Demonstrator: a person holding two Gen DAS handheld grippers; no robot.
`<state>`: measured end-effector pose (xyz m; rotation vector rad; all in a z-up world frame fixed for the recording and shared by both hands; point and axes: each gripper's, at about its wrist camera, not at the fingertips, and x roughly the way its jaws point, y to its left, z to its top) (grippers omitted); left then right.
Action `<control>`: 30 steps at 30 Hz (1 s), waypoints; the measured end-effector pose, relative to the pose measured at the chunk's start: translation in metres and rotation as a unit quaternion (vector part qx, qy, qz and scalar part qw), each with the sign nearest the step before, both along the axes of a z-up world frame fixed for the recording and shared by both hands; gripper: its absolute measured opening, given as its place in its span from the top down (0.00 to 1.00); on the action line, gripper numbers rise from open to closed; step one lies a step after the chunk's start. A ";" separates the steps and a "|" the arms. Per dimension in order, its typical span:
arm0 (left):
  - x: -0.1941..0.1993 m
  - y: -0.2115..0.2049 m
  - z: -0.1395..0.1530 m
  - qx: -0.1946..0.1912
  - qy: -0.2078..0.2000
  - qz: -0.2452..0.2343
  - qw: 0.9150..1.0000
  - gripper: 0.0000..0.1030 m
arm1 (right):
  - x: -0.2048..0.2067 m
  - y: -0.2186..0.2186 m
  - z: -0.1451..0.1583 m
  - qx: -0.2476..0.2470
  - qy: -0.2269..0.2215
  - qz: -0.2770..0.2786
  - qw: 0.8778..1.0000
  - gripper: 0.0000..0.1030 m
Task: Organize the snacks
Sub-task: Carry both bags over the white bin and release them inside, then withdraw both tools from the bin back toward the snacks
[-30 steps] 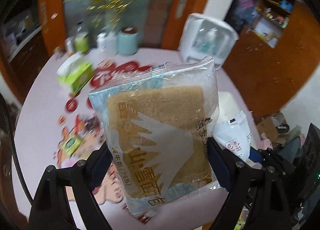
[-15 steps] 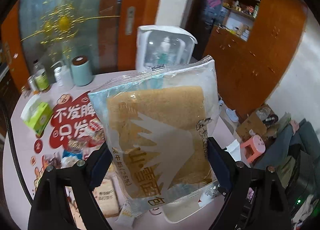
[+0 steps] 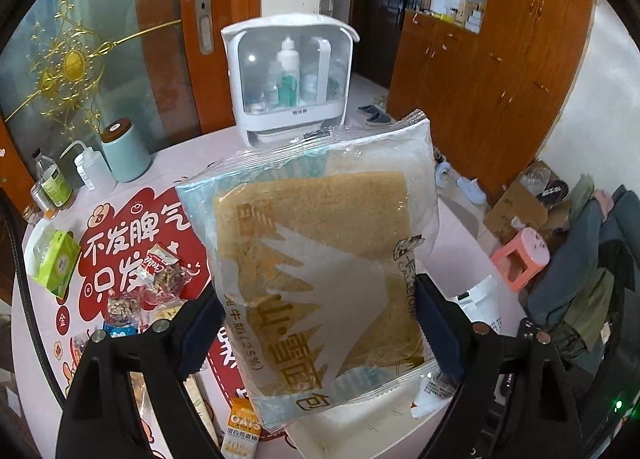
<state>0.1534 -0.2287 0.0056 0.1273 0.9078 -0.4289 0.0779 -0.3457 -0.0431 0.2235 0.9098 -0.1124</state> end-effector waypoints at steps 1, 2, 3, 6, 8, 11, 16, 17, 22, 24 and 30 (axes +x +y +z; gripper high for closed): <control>0.002 -0.002 -0.002 0.003 0.002 0.001 1.000 0.14 | 0.002 -0.001 -0.004 0.002 0.005 -0.001 1.000 0.63; 0.005 -0.003 -0.006 0.005 0.006 0.001 1.000 0.14 | 0.004 -0.001 -0.008 0.006 0.010 -0.002 1.000 0.63; 0.007 -0.004 -0.008 0.006 0.009 0.000 1.000 0.14 | 0.005 -0.001 -0.011 0.008 0.015 -0.003 1.000 0.63; 0.010 -0.006 -0.012 0.013 0.012 -0.004 1.000 0.13 | 0.009 -0.001 -0.019 0.013 0.025 -0.002 1.000 0.62; 0.012 -0.008 -0.015 0.018 0.017 -0.008 1.000 0.12 | 0.011 0.000 -0.021 0.014 0.027 -0.002 1.000 0.62; 0.018 -0.007 -0.023 0.023 0.043 -0.009 0.999 0.10 | 0.015 0.000 -0.026 0.028 0.036 0.002 0.999 0.62; 0.026 0.004 -0.036 0.013 0.071 0.004 0.997 0.00 | 0.015 -0.002 -0.029 0.056 0.022 0.005 0.998 0.33; 0.025 0.006 -0.034 0.012 0.063 0.006 0.998 0.00 | 0.014 0.000 -0.028 0.046 0.016 0.004 0.999 0.29; 0.024 0.017 -0.023 0.002 0.043 0.006 0.999 0.00 | 0.014 0.008 -0.022 0.024 0.002 0.017 1.000 0.15; 0.023 0.022 -0.020 -0.007 0.041 0.007 0.999 0.00 | 0.014 0.011 -0.020 0.025 0.002 0.020 0.999 0.15; 0.013 0.038 -0.008 -0.033 0.025 0.016 0.999 0.00 | 0.014 0.023 -0.014 0.017 -0.006 0.030 0.999 0.15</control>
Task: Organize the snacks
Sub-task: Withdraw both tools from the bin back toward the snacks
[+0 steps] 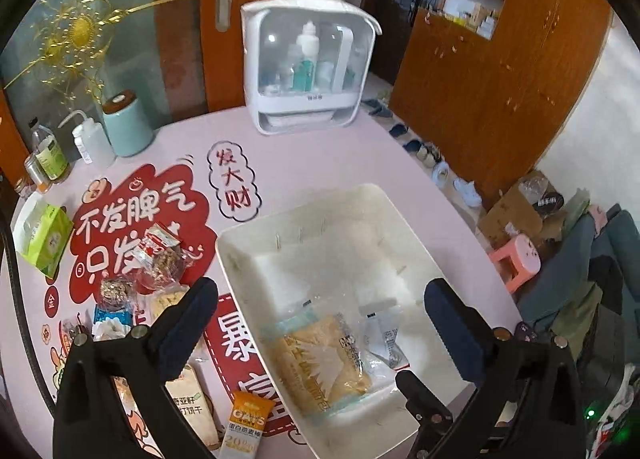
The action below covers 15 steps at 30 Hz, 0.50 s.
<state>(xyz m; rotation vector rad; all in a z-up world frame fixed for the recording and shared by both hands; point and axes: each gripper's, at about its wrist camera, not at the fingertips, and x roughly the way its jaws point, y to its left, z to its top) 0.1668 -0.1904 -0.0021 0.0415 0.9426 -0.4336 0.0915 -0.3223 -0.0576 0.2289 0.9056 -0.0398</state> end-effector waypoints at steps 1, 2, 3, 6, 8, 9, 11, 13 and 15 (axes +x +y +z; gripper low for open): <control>-0.002 0.004 0.002 0.000 -0.006 0.004 1.000 0.00 | -0.001 0.003 0.002 -0.007 -0.005 -0.001 1.000 0.15; -0.003 0.007 0.004 0.001 -0.010 0.006 1.000 0.00 | -0.002 0.005 0.004 -0.013 -0.010 0.001 1.000 0.15; -0.005 0.011 0.007 0.000 -0.013 0.008 1.000 0.00 | -0.002 0.006 0.006 -0.017 -0.013 0.002 1.000 0.15; -0.010 0.023 0.014 -0.004 -0.016 0.012 1.000 0.00 | -0.004 0.013 0.012 -0.028 -0.019 0.005 0.999 0.15; -0.014 0.030 0.019 -0.006 -0.021 0.013 1.000 0.00 | -0.004 0.017 0.017 -0.031 -0.023 0.007 0.999 0.15; -0.016 0.034 0.022 -0.007 -0.024 0.016 1.000 0.00 | -0.005 0.019 0.018 -0.032 -0.024 0.007 0.999 0.15; -0.020 0.044 0.028 -0.011 -0.027 0.021 0.999 0.00 | -0.005 0.023 0.023 -0.037 -0.028 0.008 0.999 0.15; -0.026 0.055 0.034 -0.017 -0.026 0.022 0.999 0.00 | -0.006 0.029 0.027 -0.039 -0.030 0.011 0.999 0.15; -0.031 0.065 0.039 -0.020 -0.026 0.023 0.999 0.00 | -0.007 0.034 0.032 -0.040 -0.032 0.014 0.999 0.15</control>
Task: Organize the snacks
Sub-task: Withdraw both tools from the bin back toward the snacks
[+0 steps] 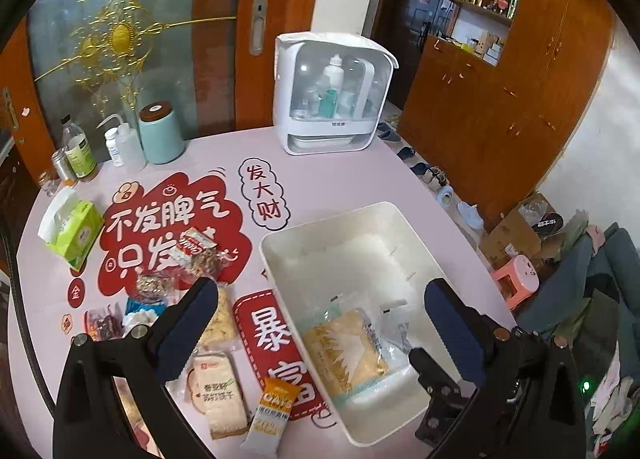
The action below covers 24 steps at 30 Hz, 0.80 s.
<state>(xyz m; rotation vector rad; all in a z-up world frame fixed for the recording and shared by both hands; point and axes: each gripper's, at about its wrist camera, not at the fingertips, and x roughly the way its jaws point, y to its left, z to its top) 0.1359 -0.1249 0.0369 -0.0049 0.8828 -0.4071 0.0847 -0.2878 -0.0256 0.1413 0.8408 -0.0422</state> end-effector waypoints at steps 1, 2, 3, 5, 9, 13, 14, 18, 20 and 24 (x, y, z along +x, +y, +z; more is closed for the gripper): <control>-0.004 0.007 0.003 -0.001 -0.002 0.002 1.000 0.00 | -0.001 0.003 0.004 -0.002 -0.004 0.001 1.000 0.15; -0.007 0.014 0.007 -0.002 -0.005 0.005 1.000 0.00 | -0.003 0.006 0.007 -0.005 -0.009 0.001 1.000 0.15; -0.010 0.020 0.009 -0.002 -0.006 0.008 1.000 0.00 | -0.004 0.008 0.010 -0.007 -0.013 0.002 1.000 0.15; -0.015 0.036 0.017 -0.004 -0.012 0.017 1.000 0.00 | -0.007 0.015 0.020 -0.012 -0.025 0.006 1.000 0.15; -0.027 0.077 0.034 -0.008 -0.029 0.044 0.999 0.00 | -0.015 0.029 0.039 -0.018 -0.052 0.008 0.998 0.15; -0.039 0.122 0.045 -0.002 -0.049 0.073 0.996 0.00 | -0.020 0.050 0.056 -0.024 -0.072 0.021 0.997 0.15; -0.042 0.132 0.046 0.001 -0.053 0.081 0.995 0.00 | -0.021 0.058 0.059 -0.026 -0.075 0.028 0.996 0.15; -0.050 0.174 0.039 0.011 -0.052 0.104 0.993 0.00 | -0.022 0.083 0.061 -0.026 -0.075 0.048 0.996 0.15; -0.053 0.193 0.031 0.017 -0.045 0.110 0.993 0.00 | -0.021 0.100 0.058 -0.026 -0.066 0.060 0.996 0.15; -0.057 0.224 0.012 0.037 -0.029 0.117 0.992 0.00 | -0.021 0.128 0.053 -0.036 -0.057 0.076 0.995 0.15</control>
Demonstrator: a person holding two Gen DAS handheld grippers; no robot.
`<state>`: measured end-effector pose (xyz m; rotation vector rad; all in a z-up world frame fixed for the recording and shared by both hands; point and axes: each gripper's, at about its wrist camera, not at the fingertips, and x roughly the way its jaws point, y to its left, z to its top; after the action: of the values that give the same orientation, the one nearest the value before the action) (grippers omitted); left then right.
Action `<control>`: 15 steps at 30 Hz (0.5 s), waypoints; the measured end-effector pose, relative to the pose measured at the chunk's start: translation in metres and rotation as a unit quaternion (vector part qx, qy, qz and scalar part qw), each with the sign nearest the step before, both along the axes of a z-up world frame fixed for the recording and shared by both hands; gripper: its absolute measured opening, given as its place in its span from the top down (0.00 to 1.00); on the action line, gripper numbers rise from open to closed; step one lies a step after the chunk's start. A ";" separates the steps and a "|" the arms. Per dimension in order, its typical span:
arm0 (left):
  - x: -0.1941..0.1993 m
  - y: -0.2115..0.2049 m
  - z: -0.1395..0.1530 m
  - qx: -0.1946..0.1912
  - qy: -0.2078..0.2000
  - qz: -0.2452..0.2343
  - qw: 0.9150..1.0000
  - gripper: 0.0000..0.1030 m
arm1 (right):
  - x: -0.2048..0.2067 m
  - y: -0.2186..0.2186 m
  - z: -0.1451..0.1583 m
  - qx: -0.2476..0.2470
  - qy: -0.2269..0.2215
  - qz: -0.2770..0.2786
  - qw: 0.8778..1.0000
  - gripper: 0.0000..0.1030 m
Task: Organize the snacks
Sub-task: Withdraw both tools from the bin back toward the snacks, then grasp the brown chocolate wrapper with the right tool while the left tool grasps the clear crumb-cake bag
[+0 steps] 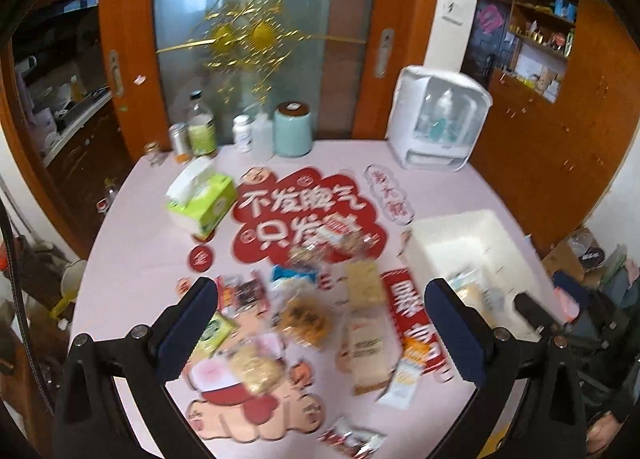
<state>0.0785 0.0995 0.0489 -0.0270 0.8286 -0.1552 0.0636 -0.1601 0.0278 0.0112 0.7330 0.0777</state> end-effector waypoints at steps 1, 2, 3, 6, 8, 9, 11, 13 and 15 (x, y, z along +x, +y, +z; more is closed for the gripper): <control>-0.002 0.009 -0.006 0.008 0.007 0.003 1.000 0.00 | 0.000 0.005 -0.001 -0.003 0.001 0.002 1.000 0.15; -0.002 0.015 -0.010 0.013 0.011 0.005 1.000 0.00 | 0.000 0.011 -0.002 -0.006 0.002 0.004 1.000 0.15; -0.002 0.023 -0.015 0.016 0.017 0.006 1.000 0.00 | 0.001 0.017 -0.003 -0.007 0.005 0.006 1.000 0.15; -0.005 0.039 -0.028 0.021 0.029 0.009 0.999 0.00 | 0.004 0.033 -0.010 -0.004 0.019 0.017 1.000 0.15; -0.005 0.053 -0.041 0.028 0.041 0.014 0.999 0.00 | 0.003 0.043 -0.019 -0.006 0.032 0.026 0.999 0.15; -0.003 0.058 -0.050 0.030 0.050 0.018 0.998 0.00 | 0.002 0.048 -0.024 -0.008 0.039 0.031 0.999 0.15; -0.001 0.067 -0.064 0.030 0.066 0.024 0.997 0.00 | 0.000 0.060 -0.041 -0.010 0.065 0.049 0.997 0.15; 0.004 0.078 -0.086 0.015 0.100 0.027 0.995 0.00 | -0.005 0.072 -0.060 -0.010 0.092 0.068 0.993 0.15; 0.008 0.087 -0.108 -0.004 0.135 0.027 0.990 0.00 | -0.012 0.084 -0.082 -0.007 0.120 0.098 0.988 0.15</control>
<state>0.0866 0.1863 -0.0589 -0.0791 1.0974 -0.1042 0.0516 -0.0756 -0.0542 -0.0660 0.9744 0.2624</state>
